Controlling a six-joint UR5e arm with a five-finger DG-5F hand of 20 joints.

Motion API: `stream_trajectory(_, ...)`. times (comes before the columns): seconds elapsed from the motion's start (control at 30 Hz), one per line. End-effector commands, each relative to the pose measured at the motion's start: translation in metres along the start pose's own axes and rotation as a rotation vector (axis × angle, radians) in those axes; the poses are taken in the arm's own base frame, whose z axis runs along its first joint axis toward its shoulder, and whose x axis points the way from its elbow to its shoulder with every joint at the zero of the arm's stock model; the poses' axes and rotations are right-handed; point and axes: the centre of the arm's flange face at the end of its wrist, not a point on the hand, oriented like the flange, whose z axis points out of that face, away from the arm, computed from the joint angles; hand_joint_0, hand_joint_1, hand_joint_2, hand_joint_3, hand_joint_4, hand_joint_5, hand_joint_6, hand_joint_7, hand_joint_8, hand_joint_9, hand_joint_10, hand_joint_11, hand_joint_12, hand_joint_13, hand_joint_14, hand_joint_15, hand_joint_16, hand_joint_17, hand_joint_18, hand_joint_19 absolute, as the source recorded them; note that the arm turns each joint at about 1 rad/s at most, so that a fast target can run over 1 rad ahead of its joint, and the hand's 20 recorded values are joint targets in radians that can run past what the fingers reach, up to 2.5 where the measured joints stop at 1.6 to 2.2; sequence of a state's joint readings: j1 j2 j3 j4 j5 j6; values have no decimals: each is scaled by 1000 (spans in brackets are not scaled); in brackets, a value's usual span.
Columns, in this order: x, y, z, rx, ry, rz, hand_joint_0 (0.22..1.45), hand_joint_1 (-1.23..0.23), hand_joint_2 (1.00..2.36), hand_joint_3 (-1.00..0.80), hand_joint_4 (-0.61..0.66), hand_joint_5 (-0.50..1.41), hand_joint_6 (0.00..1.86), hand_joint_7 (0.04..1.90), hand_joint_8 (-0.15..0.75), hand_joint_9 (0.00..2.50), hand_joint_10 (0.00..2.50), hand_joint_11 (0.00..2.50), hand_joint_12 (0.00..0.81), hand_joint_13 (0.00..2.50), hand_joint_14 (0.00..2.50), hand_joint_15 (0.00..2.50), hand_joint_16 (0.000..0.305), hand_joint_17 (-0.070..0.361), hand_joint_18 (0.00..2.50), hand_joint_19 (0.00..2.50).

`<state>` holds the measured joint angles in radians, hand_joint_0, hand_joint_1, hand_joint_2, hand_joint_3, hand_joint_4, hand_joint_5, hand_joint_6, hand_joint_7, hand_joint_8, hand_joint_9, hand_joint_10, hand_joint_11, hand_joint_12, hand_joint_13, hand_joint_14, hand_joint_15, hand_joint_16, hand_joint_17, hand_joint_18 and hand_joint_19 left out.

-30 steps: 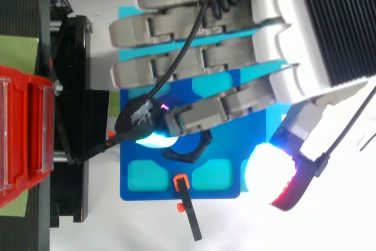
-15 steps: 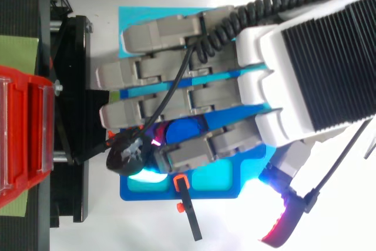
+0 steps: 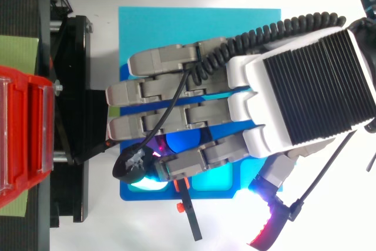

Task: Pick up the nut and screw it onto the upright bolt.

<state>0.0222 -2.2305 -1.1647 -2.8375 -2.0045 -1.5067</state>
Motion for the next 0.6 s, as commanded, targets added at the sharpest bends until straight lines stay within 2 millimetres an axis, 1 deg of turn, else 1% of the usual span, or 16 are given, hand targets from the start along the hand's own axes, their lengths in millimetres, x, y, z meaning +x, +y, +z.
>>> stream_trajectory(0.0,-1,-2,1,-1,-28,-11,450,-33,1000,-500,2,-243,501,560,144,0,0,0,324,0,0,0,45,101,0,0)
stream_trajectory(0.13,0,-3,0,3,-24,-12,451,-33,1000,-500,3,-242,501,564,147,0,0,0,322,0,0,0,45,101,0,0)
stream_trajectory(0.2,5,-3,-3,6,-13,-10,452,-34,1000,-500,3,-242,501,572,150,0,0,0,322,0,0,0,45,100,0,0)
stream_trajectory(0.23,11,-3,-5,6,-5,-3,451,-34,1000,-500,4,-242,501,572,154,0,0,0,322,0,0,0,45,101,0,0)
stream_trajectory(0.3,13,-5,-8,11,-5,-4,452,-33,1000,-500,5,-242,501,577,154,0,0,0,324,0,0,0,45,101,0,0)
stream_trajectory(0.57,11,-12,-11,10,-21,-14,452,-36,1000,-500,12,-240,501,592,157,0,0,0,323,0,0,0,45,101,0,0)
